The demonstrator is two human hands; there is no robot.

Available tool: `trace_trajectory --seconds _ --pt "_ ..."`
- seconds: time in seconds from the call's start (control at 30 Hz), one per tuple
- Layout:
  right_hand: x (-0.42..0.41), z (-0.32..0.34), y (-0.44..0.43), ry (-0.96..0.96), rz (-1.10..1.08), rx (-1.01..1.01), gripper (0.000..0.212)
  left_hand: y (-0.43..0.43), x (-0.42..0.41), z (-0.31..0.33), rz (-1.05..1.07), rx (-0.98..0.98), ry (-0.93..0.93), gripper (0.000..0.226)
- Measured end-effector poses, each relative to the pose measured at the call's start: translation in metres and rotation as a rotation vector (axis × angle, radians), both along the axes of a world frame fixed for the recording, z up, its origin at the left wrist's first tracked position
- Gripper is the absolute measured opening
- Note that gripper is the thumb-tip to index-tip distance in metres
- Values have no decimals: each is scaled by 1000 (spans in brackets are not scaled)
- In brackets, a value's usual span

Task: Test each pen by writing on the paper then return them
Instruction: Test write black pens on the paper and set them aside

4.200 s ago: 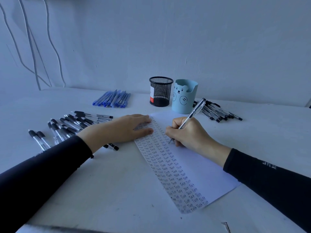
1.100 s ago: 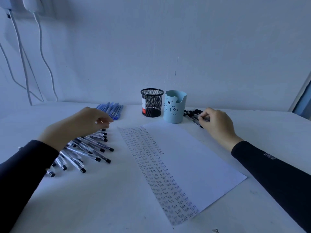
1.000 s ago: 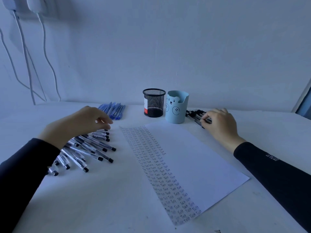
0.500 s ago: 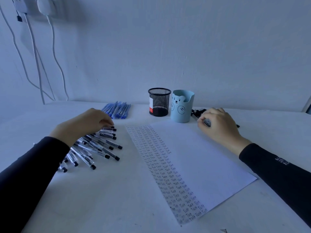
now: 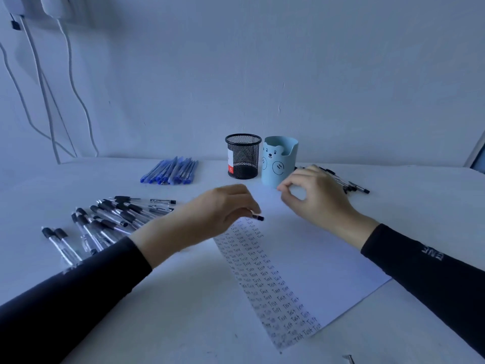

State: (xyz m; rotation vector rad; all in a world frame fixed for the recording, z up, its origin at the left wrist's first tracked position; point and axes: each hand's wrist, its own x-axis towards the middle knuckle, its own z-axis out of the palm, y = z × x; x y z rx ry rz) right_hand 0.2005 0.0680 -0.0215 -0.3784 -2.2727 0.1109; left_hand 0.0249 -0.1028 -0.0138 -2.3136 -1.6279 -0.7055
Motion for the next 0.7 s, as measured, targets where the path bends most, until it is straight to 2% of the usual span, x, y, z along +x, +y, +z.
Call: trace_trajectory --seconds 0.1,0.23,0.3,0.4,0.47,0.53,0.6,0.67,0.7 --pt "-7 -3 -19 -89 88 -84 31 1 -16 -3 57 27 -55 26" --pt "-13 -12 -34 -453 89 -66 75 -3 -45 -2 183 77 -73 25" --pt "-13 -16 -35 -486 64 -65 73 -5 -52 -3 238 96 -65 22" --pt "-11 -13 -31 -280 94 -274 26 -8 -51 -3 296 93 -95 30" --pt "-9 -1 -29 -132 130 -635 7 -8 -46 -3 336 28 -144 30" --pt "-6 16 -25 82 234 -984 6 -9 -40 -3 374 -83 -178 31" --pt "-2 32 -24 251 368 -1221 6 -9 -37 -4 409 -235 -170 42" --pt "2 40 -24 347 487 -1417 9 -10 -37 -5 403 -365 -165 61" --pt "4 43 -25 349 513 -1514 19 -11 -37 -7 391 -406 -165 66"
